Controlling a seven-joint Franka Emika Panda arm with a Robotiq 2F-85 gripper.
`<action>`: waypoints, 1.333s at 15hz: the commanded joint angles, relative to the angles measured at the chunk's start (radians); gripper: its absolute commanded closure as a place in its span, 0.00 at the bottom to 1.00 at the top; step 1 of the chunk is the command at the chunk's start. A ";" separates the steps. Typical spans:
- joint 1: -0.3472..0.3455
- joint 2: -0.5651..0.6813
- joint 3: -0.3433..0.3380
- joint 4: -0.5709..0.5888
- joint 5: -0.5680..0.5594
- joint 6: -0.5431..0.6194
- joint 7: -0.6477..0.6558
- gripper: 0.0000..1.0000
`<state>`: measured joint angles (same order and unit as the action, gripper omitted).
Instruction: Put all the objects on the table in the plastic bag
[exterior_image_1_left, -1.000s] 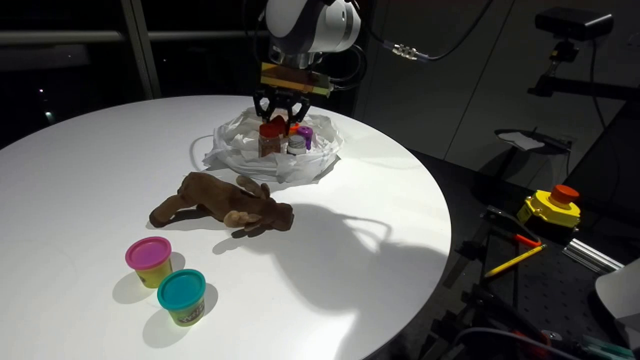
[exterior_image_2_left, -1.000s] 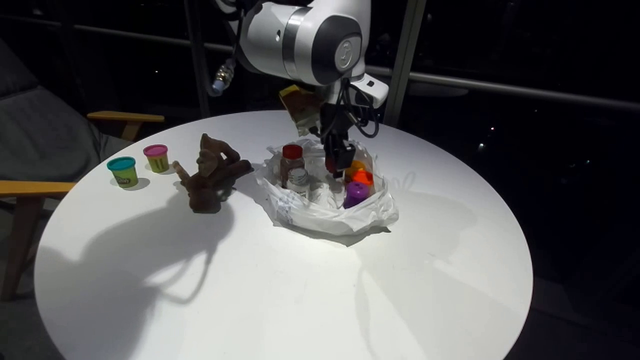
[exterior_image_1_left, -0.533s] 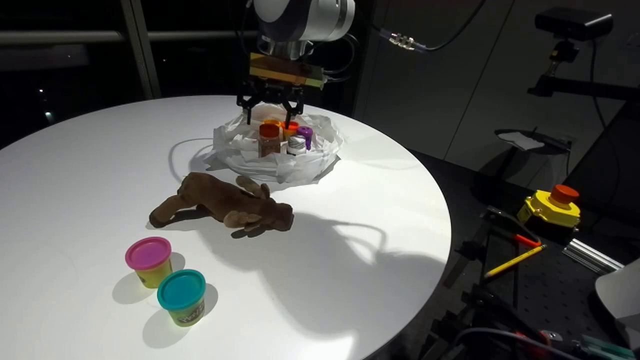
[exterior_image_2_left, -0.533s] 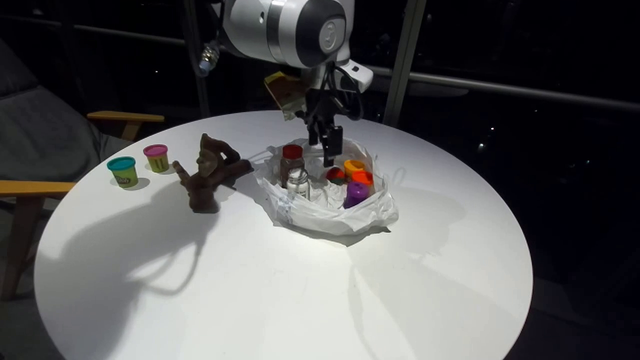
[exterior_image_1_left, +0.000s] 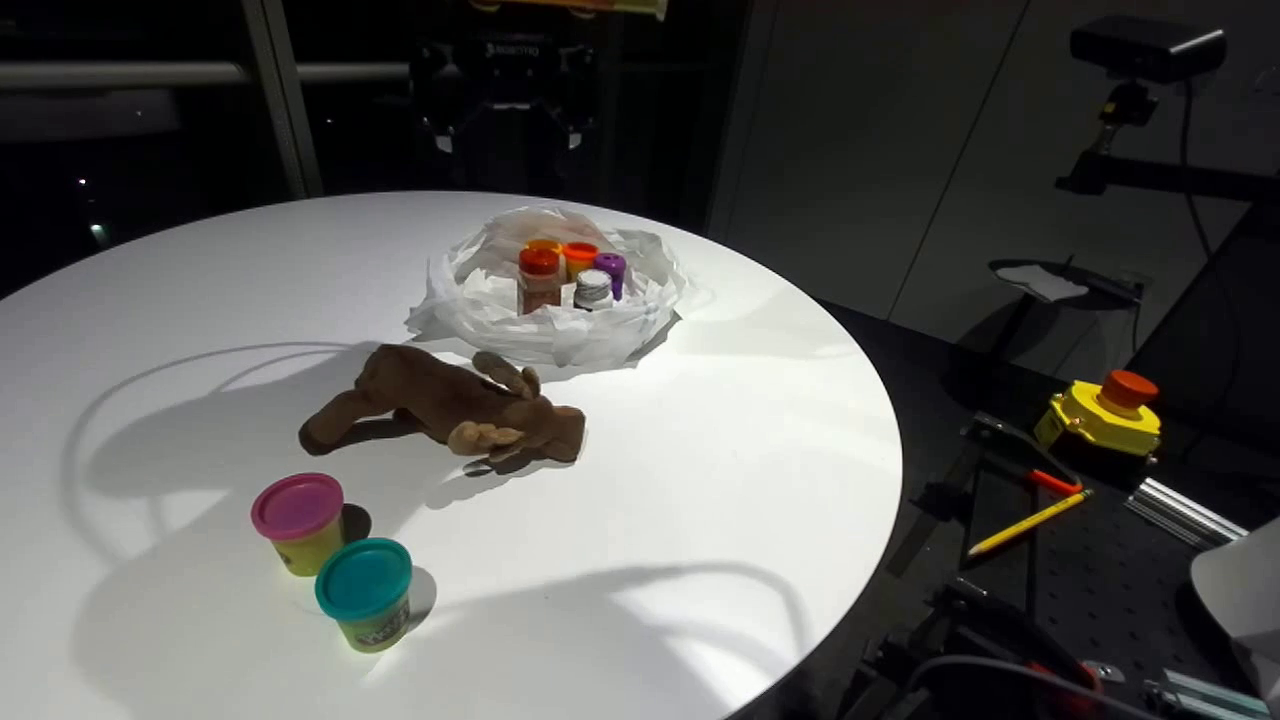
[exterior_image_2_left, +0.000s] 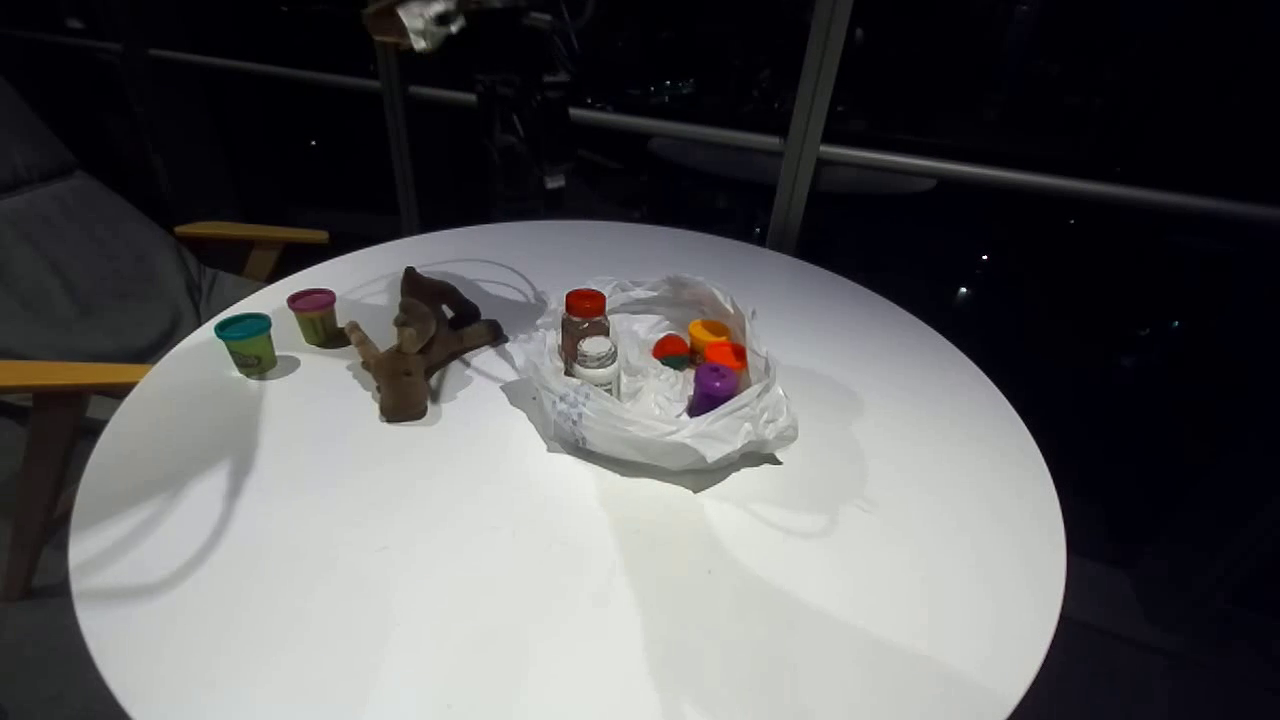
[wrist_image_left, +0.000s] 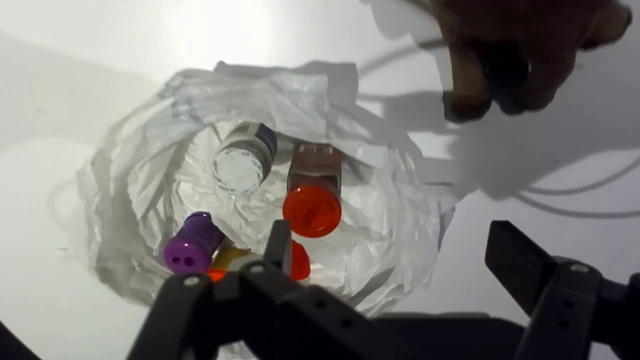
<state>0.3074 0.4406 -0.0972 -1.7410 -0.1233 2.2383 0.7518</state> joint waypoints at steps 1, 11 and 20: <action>0.039 -0.119 0.098 -0.054 -0.035 -0.207 -0.028 0.00; 0.051 -0.124 0.320 -0.239 0.179 -0.001 -0.236 0.00; 0.200 0.002 0.198 -0.432 -0.059 0.571 -0.126 0.00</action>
<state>0.4412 0.4138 0.1682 -2.1539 -0.1136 2.6945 0.5780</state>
